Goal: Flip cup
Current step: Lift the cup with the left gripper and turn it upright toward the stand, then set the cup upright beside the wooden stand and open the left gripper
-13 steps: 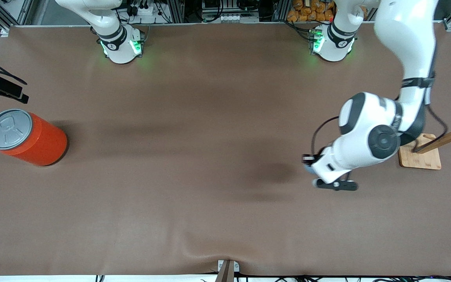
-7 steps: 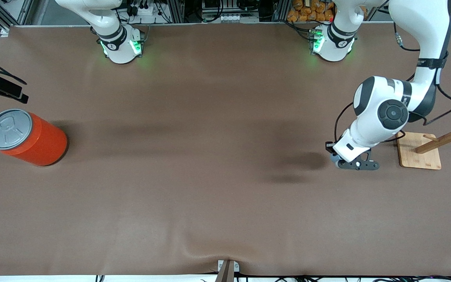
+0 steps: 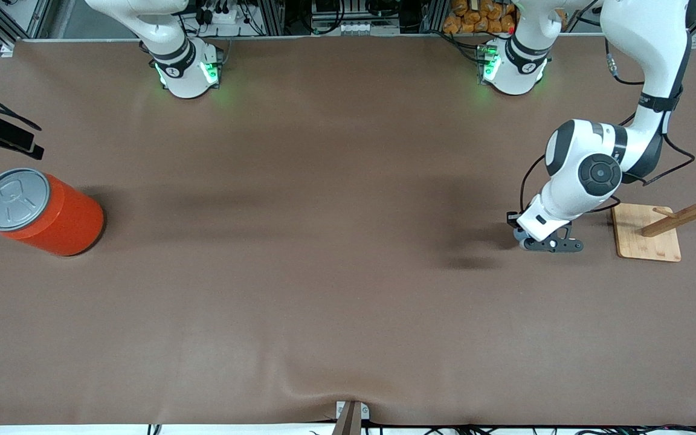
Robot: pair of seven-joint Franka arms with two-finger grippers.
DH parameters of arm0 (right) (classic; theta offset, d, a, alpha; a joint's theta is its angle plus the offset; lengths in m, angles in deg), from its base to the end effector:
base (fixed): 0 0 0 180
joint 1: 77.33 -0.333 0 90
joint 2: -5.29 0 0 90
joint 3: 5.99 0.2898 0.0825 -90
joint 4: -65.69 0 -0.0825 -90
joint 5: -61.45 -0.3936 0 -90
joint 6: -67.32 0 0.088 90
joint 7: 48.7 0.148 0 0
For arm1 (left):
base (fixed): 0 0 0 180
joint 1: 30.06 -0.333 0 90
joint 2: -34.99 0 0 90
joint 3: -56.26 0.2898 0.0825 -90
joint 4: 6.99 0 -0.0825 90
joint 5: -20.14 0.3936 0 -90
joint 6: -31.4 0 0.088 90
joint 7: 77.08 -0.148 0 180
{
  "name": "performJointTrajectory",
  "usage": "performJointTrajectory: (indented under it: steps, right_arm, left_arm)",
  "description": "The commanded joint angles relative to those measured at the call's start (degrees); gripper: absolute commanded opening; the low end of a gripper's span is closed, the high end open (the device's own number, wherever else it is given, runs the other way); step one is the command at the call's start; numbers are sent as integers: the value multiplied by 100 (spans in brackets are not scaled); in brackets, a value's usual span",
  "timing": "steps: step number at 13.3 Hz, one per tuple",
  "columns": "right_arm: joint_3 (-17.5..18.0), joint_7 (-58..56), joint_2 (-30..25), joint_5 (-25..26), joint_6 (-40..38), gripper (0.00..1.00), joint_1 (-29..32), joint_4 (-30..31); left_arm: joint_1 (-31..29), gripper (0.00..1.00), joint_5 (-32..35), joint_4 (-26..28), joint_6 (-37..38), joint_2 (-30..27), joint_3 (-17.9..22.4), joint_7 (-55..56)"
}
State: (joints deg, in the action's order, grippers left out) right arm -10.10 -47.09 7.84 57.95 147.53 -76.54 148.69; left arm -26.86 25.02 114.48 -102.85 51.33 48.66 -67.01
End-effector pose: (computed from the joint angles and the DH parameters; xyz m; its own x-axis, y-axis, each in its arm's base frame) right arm 0.5540 -0.0368 0.5764 0.9902 -0.1029 -0.0943 -0.1083 -0.9926 -0.0551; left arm 0.5556 -0.1041 0.1999 0.9961 -0.0688 -0.0547 -0.0705 -0.9971 -0.0302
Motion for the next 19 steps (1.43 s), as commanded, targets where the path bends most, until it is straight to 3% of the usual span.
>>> performJointTrajectory:
  steps: [1,3,5,6,7,9,14,19]
  right_arm:
    - [33,76,-88,-72,-59,100,35,-3]
    - [33,76,-88,-72,-59,100,35,-3]
    - [33,76,-79,-72,-59,100,43,-3]
    - [33,76,-79,-80,-50,100,35,-3]
    - [41,76,-70,-89,-41,100,26,-3]
    - [24,76,-79,-89,-59,100,43,-3]
    - [59,76,-79,-98,-67,100,26,-3]
    - [50,76,-79,-98,-67,100,35,-3]
  left_arm:
    - [-92,19,136,87,-128,9,-66,65]
    - [-83,38,171,52,-128,96,-58,30]
    - [-83,86,259,34,-76,-8,-84,12]
    - [-66,87,260,8,3,-87,-93,3]
    - [-48,100,260,-18,48,-158,-102,-14]
    - [-30,100,260,-420,536,-255,-128,-14]
    - [119,100,233,-2520,2611,-44,-163,-5]
    - [93,100,180,-3243,2869,-53,-154,3]
